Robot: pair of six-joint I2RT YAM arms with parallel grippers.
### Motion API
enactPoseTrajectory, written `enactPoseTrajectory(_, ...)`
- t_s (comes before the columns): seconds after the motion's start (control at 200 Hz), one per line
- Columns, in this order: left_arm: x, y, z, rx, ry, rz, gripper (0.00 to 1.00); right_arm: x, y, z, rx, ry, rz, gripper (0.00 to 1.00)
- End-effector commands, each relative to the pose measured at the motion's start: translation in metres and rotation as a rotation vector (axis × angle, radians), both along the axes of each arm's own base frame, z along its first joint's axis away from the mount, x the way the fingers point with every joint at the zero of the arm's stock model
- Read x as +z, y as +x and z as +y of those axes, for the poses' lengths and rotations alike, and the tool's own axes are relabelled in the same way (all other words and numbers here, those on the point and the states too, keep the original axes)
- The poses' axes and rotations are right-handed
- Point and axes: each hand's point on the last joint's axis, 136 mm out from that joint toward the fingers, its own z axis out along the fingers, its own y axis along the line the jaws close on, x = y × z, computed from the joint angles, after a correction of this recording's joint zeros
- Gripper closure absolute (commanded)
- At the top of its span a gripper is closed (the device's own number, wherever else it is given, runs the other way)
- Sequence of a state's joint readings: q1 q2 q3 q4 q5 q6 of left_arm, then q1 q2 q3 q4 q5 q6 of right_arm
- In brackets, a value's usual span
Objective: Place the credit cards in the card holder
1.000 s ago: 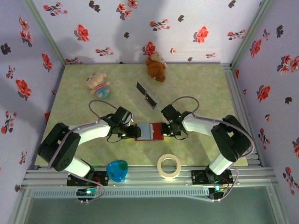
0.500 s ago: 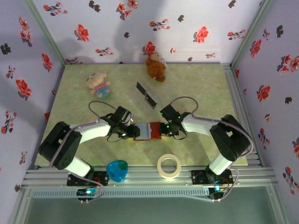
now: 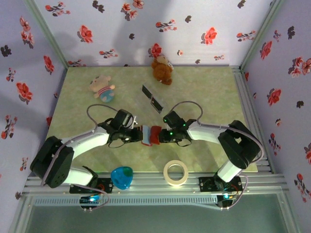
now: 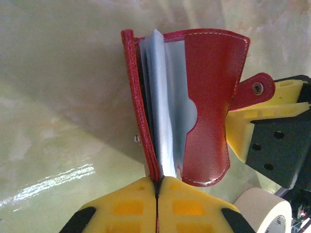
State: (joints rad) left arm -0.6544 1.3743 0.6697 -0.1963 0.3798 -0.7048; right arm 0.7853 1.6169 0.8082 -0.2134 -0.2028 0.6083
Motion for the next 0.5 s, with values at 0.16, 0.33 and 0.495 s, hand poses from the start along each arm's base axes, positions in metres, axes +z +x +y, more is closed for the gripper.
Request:
enactPoseTrajectory(0.16, 0.0, -0.019, 0.001, -0.041, -0.03, 0.04, 1.0, 0.046, 0.003, -0.023, -0.034, -0.035, -0.166, 0.51)
enactPoseTrajectory(0.33, 0.004, -0.021, 0.001, -0.042, -0.044, 0.036, 1.0, 0.074, 0.006, -0.03, -0.025, -0.06, -0.219, 0.46)
enactPoseTrajectory(0.495, 0.009, -0.024, -0.001, -0.04, -0.064, 0.021, 1.0, 0.093, -0.006, 0.001, 0.048, 0.048, -0.244, 0.44)
